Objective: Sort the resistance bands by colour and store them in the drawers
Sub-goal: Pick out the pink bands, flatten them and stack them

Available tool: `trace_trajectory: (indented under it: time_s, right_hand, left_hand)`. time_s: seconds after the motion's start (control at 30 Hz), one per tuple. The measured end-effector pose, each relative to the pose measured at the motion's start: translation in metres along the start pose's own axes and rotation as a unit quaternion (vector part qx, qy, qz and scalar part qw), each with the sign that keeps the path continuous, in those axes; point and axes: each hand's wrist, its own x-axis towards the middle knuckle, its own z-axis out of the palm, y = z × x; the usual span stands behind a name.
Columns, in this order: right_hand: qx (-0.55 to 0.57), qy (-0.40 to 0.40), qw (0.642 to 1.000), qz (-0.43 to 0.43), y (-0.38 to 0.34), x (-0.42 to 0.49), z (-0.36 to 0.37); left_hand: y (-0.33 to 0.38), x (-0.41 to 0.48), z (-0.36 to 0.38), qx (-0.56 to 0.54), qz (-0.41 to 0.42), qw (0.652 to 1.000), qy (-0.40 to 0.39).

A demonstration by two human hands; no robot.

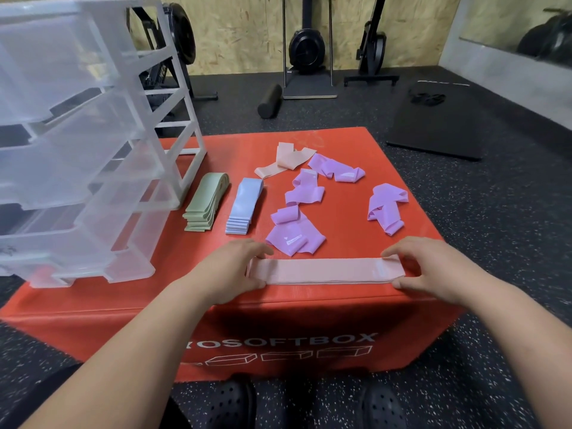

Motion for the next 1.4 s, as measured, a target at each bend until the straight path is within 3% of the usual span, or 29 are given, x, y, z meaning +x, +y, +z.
trace_trajectory:
  time_s: [0.47, 0.87, 1.13, 1.27, 1.4]
  right_hand:
    - [0.027, -0.018, 0.999, 0.006, 0.002, 0.012, -0.005]
    - [0.095, 0.110, 0.989, -0.009, -0.075, 0.106, -0.006]
    - [0.116, 0.128, 0.985, -0.015, -0.103, 0.196, 0.014]
    - [0.063, 0.102, 0.993, -0.009, -0.103, 0.264, 0.002]
    - [-0.058, 0.013, 0.998, 0.013, -0.105, 0.323, -0.003]
  left_hand:
    - [-0.002, 0.001, -0.001, -0.018, 0.000, 1.000, 0.007]
    - [0.000, 0.061, -0.017, -0.011, -0.038, 0.986, 0.161]
    - [-0.019, 0.102, -0.012, -0.008, -0.085, 0.985, 0.148]
    - [-0.027, 0.121, -0.005, -0.013, -0.093, 0.983, 0.161]
    - [-0.034, 0.132, -0.001, -0.021, -0.087, 0.983, 0.163]
